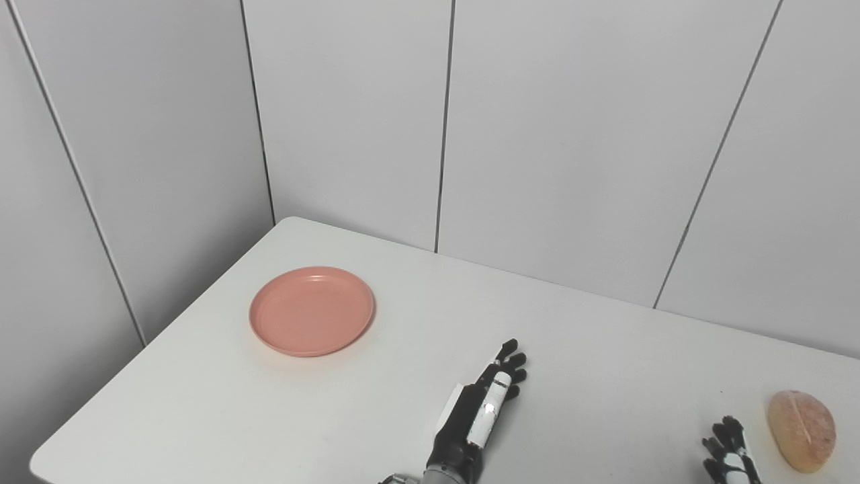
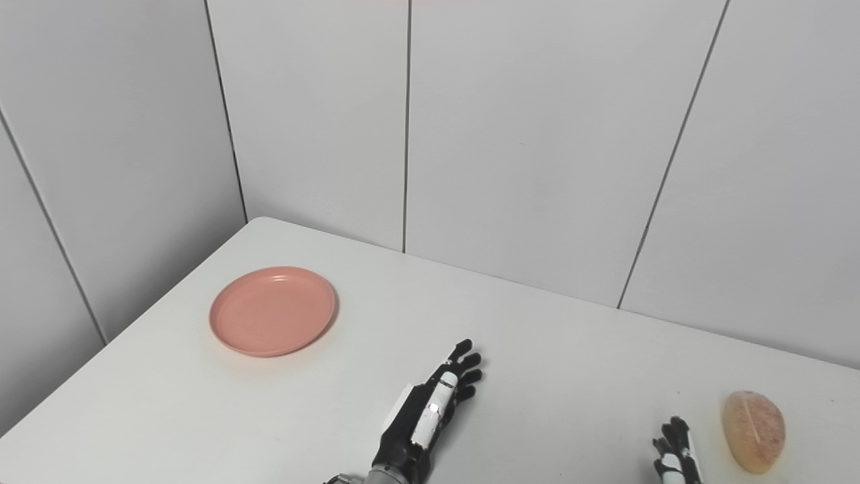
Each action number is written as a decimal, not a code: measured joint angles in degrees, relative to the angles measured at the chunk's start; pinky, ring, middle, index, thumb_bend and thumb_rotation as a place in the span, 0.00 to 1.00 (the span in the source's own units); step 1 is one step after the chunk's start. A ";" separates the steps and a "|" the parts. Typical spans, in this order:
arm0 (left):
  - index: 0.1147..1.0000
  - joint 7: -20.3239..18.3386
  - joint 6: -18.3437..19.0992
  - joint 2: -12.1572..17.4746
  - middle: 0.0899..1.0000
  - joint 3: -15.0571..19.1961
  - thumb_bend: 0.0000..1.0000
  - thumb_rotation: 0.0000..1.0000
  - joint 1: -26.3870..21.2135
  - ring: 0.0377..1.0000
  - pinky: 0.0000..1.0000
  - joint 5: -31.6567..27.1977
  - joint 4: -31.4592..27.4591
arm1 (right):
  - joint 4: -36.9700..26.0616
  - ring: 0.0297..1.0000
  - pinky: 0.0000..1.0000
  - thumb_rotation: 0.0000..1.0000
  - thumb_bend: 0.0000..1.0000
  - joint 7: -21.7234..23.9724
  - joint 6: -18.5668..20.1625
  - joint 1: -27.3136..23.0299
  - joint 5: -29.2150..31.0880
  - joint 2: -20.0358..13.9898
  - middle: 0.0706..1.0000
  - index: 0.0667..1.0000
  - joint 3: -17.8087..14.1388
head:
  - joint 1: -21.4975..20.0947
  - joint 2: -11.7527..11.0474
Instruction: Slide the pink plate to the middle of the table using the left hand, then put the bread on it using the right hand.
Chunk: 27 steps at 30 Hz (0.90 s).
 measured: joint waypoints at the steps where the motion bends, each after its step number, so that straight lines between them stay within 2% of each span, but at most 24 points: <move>1: 0.91 -0.01 0.32 0.30 0.92 0.07 0.43 1.00 -0.01 0.90 0.92 0.01 -0.46 | -0.04 0.98 1.00 1.00 0.15 -0.04 0.09 0.00 -0.05 0.04 0.98 0.99 -0.01 | 0.26 0.00; 7: 0.89 0.11 3.07 1.03 0.91 0.41 0.42 1.00 -0.22 0.89 0.91 0.69 -6.35 | -0.11 0.99 1.00 1.00 0.15 0.00 0.40 -0.05 -0.05 0.23 0.99 1.00 0.03 | 0.53 0.35; 11: 0.89 0.13 5.67 2.07 0.91 1.96 0.42 1.00 -1.14 0.89 0.91 0.62 -10.08 | -0.11 0.99 1.00 1.00 0.14 0.01 0.40 -0.05 -0.10 0.19 0.99 1.00 0.02 | 0.88 0.44; 17: 0.90 0.27 7.67 4.21 0.91 3.58 0.44 1.00 -2.71 0.89 0.91 0.57 -12.52 | -0.18 0.98 1.00 1.00 0.14 -0.02 0.52 -0.04 -0.57 0.19 0.99 0.99 0.08 | 1.23 0.35; 27: 0.87 0.02 11.14 8.91 0.90 8.85 0.43 1.00 -7.07 0.89 0.92 -1.11 -16.07 | -0.47 0.99 1.00 1.00 0.12 0.48 0.88 -0.03 0.65 0.07 1.00 1.00 0.04 | 1.67 0.44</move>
